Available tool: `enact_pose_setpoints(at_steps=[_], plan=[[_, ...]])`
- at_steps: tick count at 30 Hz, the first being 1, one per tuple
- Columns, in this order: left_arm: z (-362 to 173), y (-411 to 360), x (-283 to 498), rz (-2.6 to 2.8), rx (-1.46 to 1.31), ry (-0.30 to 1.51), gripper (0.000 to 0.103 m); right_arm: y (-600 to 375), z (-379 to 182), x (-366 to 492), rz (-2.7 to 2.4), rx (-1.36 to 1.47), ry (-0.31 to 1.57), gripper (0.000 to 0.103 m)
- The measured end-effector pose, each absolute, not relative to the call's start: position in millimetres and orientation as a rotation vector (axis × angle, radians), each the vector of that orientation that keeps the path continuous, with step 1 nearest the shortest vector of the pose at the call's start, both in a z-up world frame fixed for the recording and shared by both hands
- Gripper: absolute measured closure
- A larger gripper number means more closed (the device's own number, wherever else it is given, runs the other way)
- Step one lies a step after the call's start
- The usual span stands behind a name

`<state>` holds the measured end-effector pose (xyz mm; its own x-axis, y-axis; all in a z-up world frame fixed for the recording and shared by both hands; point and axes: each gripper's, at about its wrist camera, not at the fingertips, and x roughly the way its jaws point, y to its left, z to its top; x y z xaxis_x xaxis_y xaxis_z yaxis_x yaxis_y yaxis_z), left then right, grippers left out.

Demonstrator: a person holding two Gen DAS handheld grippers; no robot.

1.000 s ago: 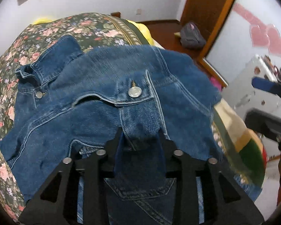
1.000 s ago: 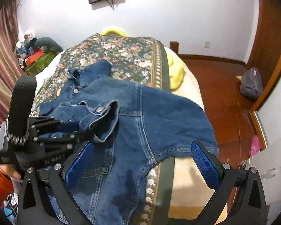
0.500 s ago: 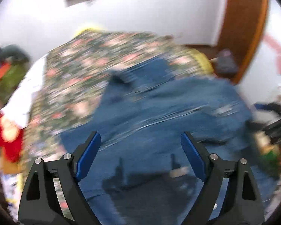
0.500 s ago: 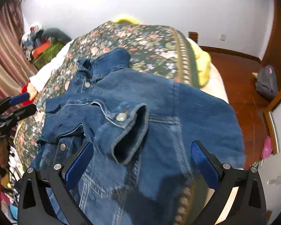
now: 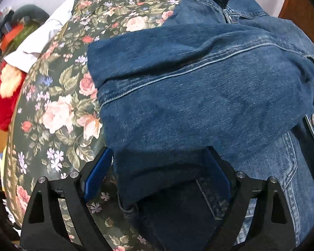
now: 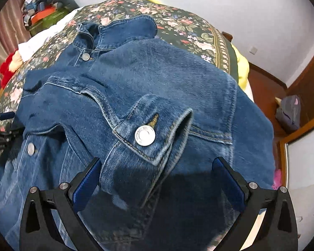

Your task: Fold large clothes

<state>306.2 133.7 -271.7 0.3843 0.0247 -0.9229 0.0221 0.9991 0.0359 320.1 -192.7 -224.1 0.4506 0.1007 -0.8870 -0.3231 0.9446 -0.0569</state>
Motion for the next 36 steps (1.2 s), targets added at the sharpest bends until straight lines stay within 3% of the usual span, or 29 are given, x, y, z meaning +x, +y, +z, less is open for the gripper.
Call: enact_pose_setpoints(at_steps=[11,21,30,36], plan=[[-258,132,293,0.045,0.145,1.193,0.011,-247,-204,300,0.231,-0.11,1.118,0.0],[-175,91,310,0.019,0.126,1.029,0.011,-340,-157,277,0.124,0.059,0.99,0.0],[-165,11,347,-0.102,0.131,0.999,0.011,-440,-224,285,0.057,0.633,1.126,0.001],[-199,-30,360,-0.116,0.2,1.039,0.011,-449,-273,301,0.072,0.791,1.208,0.016]])
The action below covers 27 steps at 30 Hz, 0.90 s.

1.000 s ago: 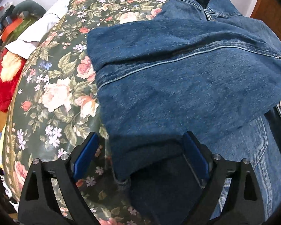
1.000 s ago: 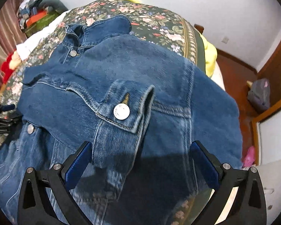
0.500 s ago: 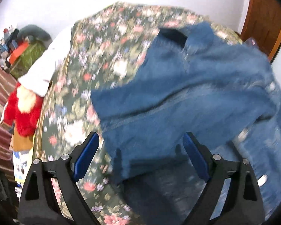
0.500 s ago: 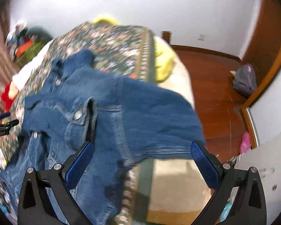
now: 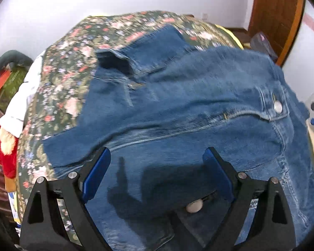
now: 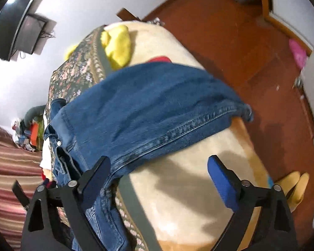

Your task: Fold large clothes

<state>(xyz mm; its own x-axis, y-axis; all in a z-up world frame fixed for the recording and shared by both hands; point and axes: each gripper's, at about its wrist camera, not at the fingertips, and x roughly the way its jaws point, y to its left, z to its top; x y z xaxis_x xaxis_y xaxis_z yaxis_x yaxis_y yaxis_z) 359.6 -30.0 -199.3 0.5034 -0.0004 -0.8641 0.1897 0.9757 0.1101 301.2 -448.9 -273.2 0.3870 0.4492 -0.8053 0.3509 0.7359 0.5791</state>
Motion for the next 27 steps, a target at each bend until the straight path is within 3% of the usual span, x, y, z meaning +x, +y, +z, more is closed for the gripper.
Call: enact_pose_setpoints(at_steps=[5,10,12,15,27], plan=[[-221,-40,365,-0.116,0.198,1.067,0.011,-453,-293,319,0.06,0.872,1.195,0.028],[-221,-43,364,-0.119,0.215,1.042,0.011,-455,-308,338,-0.029,0.907,1.16,0.052],[-220,-41,364,-0.122,0.21,1.042,0.011,-453,-304,345,-0.069,0.851,1.133,0.072],[-217,-35,363,-0.109,0.196,1.043,0.011,-444,-284,347,-0.12,0.715,1.079,0.086],[-165,13,337,-0.066,0.085,0.935,0.011,-352,-118,324,0.181,0.465,0.749,0.094]])
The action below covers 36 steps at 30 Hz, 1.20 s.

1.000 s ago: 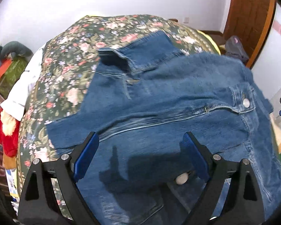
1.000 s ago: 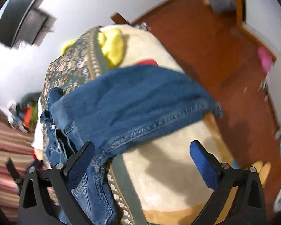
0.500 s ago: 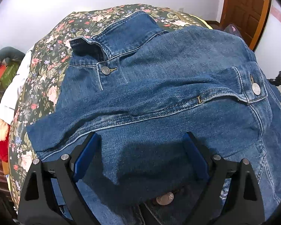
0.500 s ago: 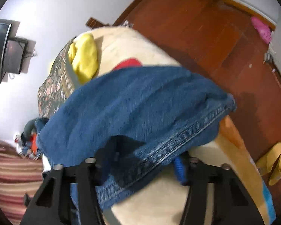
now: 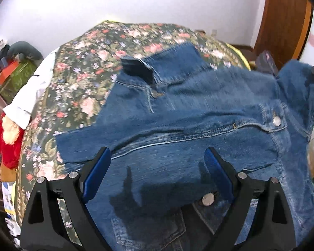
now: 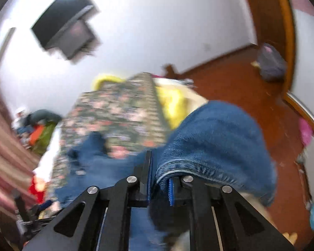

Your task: Fold large clothes

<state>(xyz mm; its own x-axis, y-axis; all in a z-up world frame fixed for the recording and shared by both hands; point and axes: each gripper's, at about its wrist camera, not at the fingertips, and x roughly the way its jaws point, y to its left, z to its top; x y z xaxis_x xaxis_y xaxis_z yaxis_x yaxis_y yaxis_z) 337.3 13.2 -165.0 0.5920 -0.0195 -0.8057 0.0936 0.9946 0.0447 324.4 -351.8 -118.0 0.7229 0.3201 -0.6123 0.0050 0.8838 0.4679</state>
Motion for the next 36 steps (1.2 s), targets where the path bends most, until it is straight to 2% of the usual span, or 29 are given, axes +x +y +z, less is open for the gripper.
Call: enact_pose_setpoints(at_steps=[6,9,13,18,21,29,36], plan=[[-140,42,310,-0.055,0.049,0.884,0.011,-249,-98,315,0.397,0.372,0.778,0.094],[-134,55,297,-0.062,0.04,0.879,0.011,-202,-116,309,0.46,0.288,0.837,0.094],[-133,64,287,-0.071,0.033,0.88,0.011,-159,-166,306,0.477,0.185,0.981,0.094],[-140,57,292,-0.111,-0.016,0.913,0.011,-151,-217,305,0.421,0.115,1.111,0.094],[-145,37,307,-0.167,-0.036,0.941,0.012,-156,-225,303,0.438,0.123,1.143,0.093],[-160,-37,355,-0.291,-0.036,0.995,0.011,-176,-210,287,0.482,0.054,1.204,0.093],[-209,-68,386,-0.243,0.026,1.123,0.011,-225,-198,266,0.487,0.116,1.216,0.093]])
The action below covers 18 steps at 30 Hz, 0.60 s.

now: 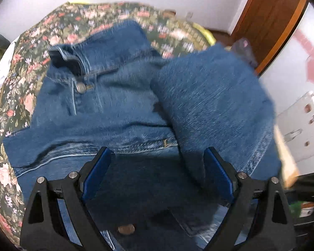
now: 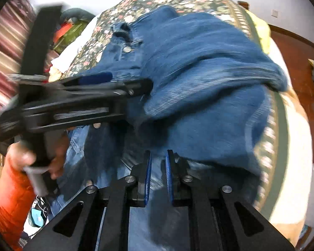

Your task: Fold large clothes

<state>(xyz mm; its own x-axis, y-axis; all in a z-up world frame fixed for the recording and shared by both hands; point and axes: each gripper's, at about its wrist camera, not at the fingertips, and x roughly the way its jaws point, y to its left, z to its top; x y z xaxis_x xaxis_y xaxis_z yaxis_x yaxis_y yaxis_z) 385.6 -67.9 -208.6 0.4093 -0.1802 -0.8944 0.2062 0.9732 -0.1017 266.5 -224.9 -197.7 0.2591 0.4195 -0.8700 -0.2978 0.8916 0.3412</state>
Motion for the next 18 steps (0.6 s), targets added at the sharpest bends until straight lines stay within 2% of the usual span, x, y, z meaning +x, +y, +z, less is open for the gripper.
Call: enact_pose_setpoints(at_steps=[4,8,12,16,18], plan=[[-208,-61,385,-0.252,0.006,1.133,0.012,-271,-181,258,0.386,0.119,1.146,0.093],[-176,-71,384,-0.253,0.089,1.069,0.013,-310,-173,261,0.277,0.131,1.113,0.093],[-133,-98,383,-0.323,0.097,0.988,0.013,-327,-167,263,0.226,0.124,1.076,0.093],[-119,-144,389,-0.408,0.134,0.963,0.013,-331,-170,265,0.241,0.141,1.081,0.093],[-126,-170,393,-0.442,0.189,0.97,0.023,-331,-175,266,0.246,0.14,1.096,0.093]])
